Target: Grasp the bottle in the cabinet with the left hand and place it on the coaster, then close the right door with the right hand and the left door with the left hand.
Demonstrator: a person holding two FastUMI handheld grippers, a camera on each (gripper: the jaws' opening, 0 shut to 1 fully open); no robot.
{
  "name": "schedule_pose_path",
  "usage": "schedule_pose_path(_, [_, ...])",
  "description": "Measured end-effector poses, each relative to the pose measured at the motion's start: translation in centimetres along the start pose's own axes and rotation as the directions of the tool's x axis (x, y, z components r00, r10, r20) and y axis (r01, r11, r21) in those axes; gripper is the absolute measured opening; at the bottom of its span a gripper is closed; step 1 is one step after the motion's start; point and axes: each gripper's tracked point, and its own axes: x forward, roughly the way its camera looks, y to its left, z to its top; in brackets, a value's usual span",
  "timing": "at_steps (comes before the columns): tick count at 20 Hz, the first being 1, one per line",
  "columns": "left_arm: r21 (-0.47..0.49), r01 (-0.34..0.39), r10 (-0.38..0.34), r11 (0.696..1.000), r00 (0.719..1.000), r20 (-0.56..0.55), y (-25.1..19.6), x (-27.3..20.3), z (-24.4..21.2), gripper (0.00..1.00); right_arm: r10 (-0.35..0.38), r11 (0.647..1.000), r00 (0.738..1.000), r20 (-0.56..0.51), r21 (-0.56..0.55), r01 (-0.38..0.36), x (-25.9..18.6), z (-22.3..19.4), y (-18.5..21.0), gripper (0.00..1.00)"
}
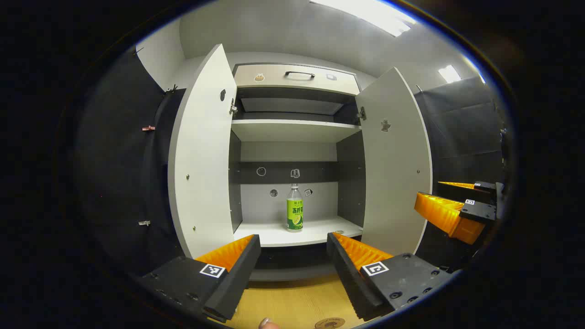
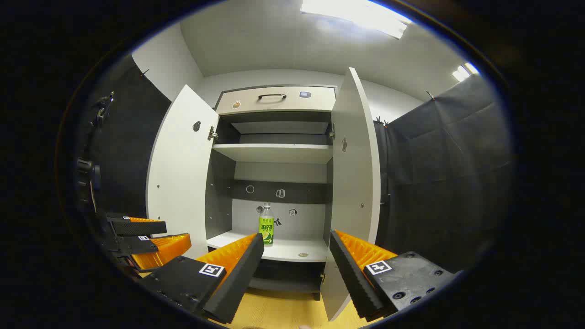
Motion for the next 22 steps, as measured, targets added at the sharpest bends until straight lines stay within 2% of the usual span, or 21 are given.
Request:
schedule_pose_path(6, [-0.004, 0.001, -0.001, 1.000, 1.000, 0.009, 0.5, -0.2, 0.1, 0.93, 0.001, 1.000, 1.000, 0.004, 0.001, -0.001, 0.3, 0.2, 0.7, 0.96])
schedule_pose_path(14, [0.000, 0.012, -0.012, 1.000, 1.000, 0.009, 1.1, -0.2, 0.1, 0.93, 0.022, 0.998, 0.999, -0.045, -0.062, -0.025, 0.2, -1.0, 2.4, 0.98])
schedule_pose_path(22, [0.020, 0.057, -0.058, 0.998, 0.998, 0.020, 1.7, 0.7, 0.5, 0.93, 0.018, 0.996, 0.999, -0.032, -0.089, -0.021, 0.3, -0.9, 3.8, 0.98])
